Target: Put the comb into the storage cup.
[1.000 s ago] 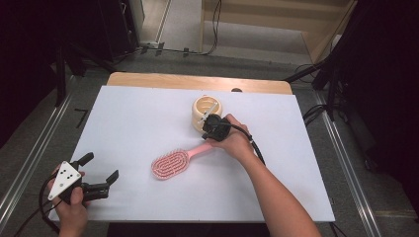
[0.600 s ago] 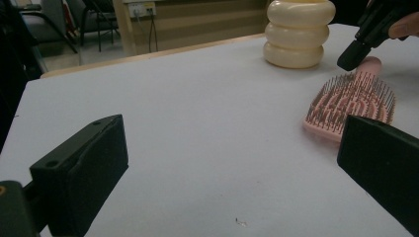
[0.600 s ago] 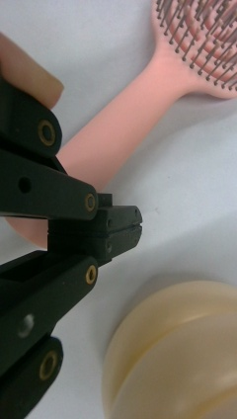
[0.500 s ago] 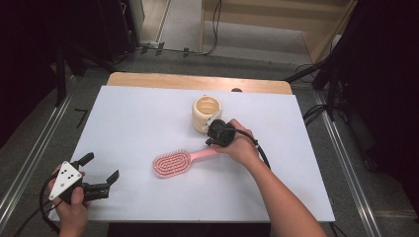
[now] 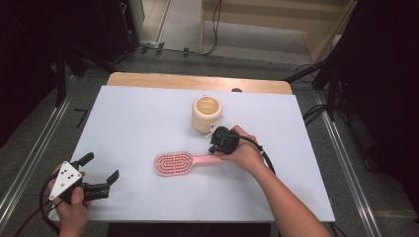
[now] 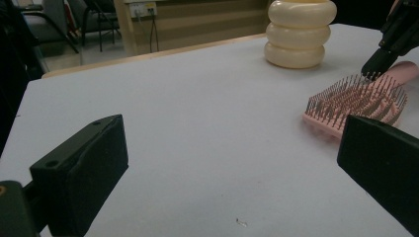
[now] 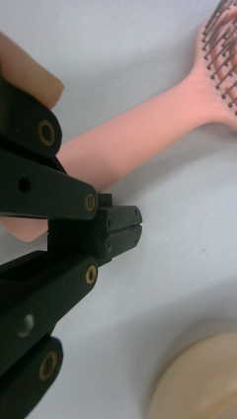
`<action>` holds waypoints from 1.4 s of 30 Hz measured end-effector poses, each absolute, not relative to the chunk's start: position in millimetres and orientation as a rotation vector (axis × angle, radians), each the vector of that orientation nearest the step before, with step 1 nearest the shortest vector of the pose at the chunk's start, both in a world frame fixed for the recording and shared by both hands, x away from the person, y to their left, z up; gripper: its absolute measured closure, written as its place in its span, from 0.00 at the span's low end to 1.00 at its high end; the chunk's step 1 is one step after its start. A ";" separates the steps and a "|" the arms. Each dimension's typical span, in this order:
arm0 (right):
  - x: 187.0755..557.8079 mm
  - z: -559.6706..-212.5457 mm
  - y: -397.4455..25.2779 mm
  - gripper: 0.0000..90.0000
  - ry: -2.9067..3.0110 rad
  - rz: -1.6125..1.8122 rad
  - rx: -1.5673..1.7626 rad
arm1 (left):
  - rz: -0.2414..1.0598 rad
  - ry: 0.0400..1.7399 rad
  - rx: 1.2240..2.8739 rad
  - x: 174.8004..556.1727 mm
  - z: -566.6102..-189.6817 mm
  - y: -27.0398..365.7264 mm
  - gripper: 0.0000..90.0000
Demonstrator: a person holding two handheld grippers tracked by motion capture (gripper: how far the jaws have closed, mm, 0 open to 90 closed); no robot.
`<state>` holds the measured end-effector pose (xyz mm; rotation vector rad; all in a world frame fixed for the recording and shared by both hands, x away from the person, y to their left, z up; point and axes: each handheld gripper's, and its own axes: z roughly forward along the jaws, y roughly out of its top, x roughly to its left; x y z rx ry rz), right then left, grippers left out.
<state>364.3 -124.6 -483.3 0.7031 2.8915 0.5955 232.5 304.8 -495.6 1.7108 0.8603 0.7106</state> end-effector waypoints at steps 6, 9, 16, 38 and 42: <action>355.1 -485.3 -127.7 0.98 2.907 0.597 0.699 | 0.713 0.860 1.713 232.6 -495.7 304.7 0.00; 351.9 -485.4 -128.7 0.98 2.913 0.604 0.684 | 0.713 0.860 1.713 232.6 -495.7 304.7 0.00; 342.7 -485.5 -129.9 0.98 2.926 0.602 0.687 | 0.715 0.862 1.711 232.4 -495.7 304.5 0.00; 342.0 -466.4 -132.4 0.48 2.914 0.573 0.713 | 0.717 0.860 1.711 232.4 -495.8 304.5 0.00; 342.8 -460.2 -131.5 0.32 2.933 0.604 0.718 | 0.717 0.861 1.710 232.4 -495.8 304.4 0.00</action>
